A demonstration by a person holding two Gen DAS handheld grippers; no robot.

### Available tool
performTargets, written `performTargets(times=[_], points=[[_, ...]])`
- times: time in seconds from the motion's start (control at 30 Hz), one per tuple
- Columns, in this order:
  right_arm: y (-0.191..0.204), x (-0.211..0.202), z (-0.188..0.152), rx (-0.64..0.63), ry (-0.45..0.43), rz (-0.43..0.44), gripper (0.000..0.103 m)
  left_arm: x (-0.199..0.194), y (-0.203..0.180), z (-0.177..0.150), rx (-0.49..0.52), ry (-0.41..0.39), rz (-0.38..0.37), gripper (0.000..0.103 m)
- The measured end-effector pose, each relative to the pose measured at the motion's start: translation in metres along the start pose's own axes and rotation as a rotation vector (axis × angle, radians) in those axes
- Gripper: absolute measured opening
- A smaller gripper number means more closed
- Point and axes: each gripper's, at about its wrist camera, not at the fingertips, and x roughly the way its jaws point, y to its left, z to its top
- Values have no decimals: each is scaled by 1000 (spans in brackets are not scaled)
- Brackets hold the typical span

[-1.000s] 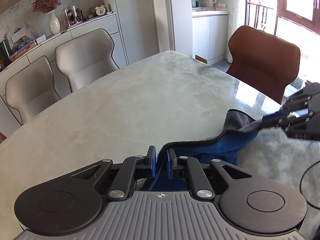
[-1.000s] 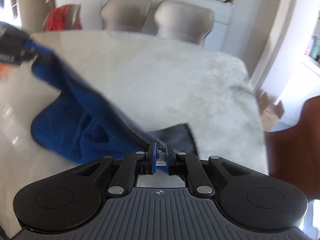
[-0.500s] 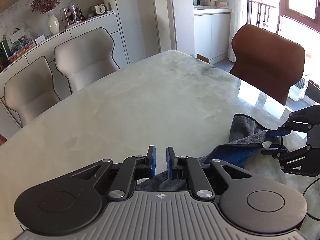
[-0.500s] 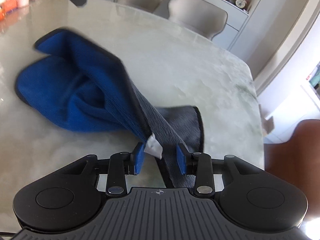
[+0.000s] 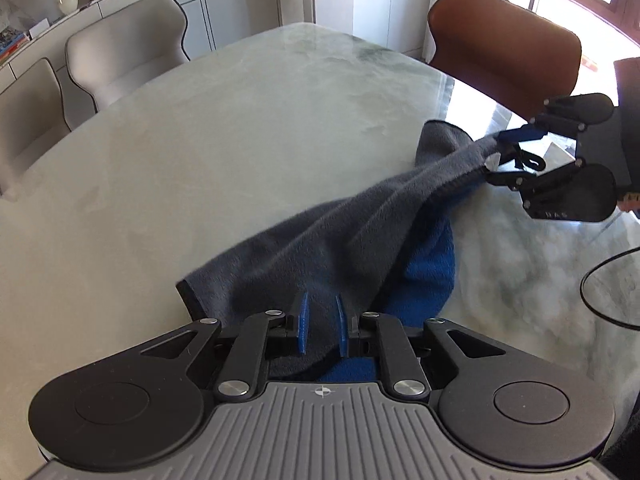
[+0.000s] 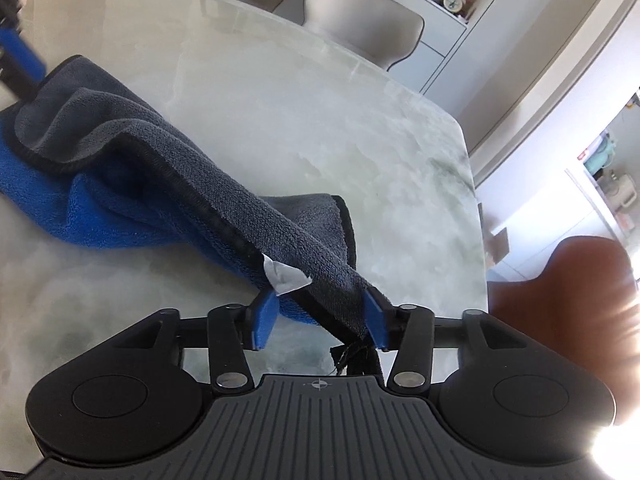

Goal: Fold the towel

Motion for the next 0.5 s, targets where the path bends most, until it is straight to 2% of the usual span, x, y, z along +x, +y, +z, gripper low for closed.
performTargets(times=[0.1,0.2,0.3,0.5], points=[[-5,2,2,37,4,23,51,7,-7,-8,33,31,15,24],[-7,5,3,51,7,25,53,12,-12,-11,65,47,33,36],[-7,6,5,43,10,15,56,17,-17,-14,97,54,55,41],[-7,8,7,50,17,15,57,26,-23,-17,129,73,65,42]])
